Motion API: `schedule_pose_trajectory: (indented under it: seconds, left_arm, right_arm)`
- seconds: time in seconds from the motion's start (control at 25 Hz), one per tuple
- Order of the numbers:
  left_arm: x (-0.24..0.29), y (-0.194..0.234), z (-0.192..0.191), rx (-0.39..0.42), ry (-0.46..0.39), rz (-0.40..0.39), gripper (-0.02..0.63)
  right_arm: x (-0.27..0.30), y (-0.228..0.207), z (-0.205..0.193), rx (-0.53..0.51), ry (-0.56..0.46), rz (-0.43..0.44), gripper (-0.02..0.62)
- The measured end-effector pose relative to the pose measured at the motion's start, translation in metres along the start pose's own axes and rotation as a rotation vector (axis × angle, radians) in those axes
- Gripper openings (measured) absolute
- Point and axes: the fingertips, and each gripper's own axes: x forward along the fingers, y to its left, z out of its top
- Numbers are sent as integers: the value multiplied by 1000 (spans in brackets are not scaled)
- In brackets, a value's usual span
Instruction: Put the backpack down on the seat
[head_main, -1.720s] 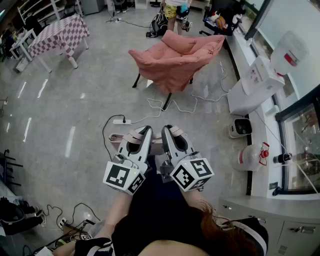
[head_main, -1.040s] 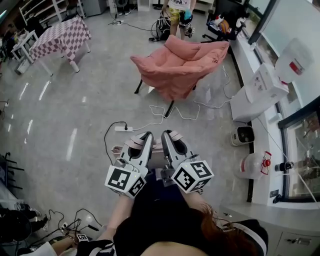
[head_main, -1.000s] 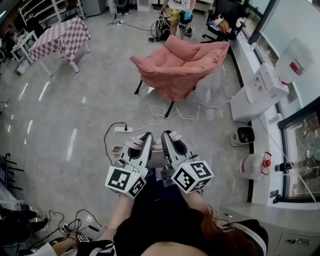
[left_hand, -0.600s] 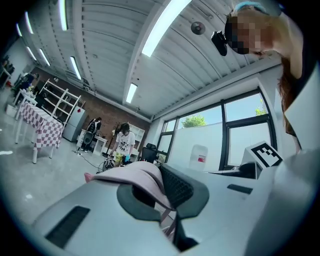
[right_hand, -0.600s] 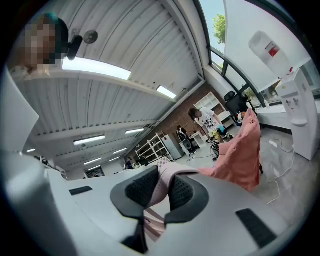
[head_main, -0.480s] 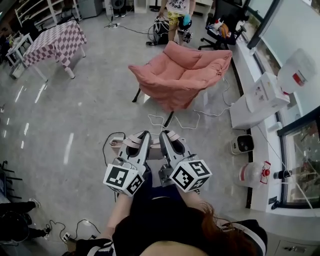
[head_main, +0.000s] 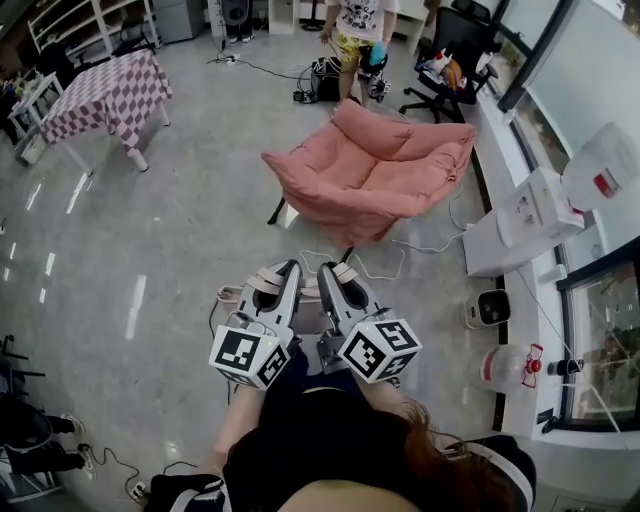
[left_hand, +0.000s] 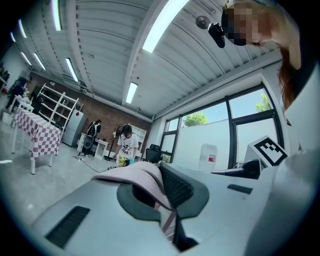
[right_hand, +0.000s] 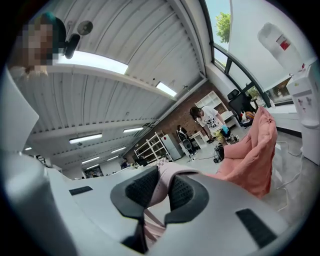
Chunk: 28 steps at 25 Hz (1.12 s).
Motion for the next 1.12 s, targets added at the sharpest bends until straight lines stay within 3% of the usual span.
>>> schedule_pose_trajectory:
  seconds: [0.72, 1.12]
  left_arm:
    - [91, 140, 16, -48, 11, -28, 18]
    - [102, 181, 7, -98, 31, -26, 18]
  right_arm:
    - [163, -30, 11, 20, -6, -18, 66]
    - [203, -35, -7, -10, 45, -30, 66]
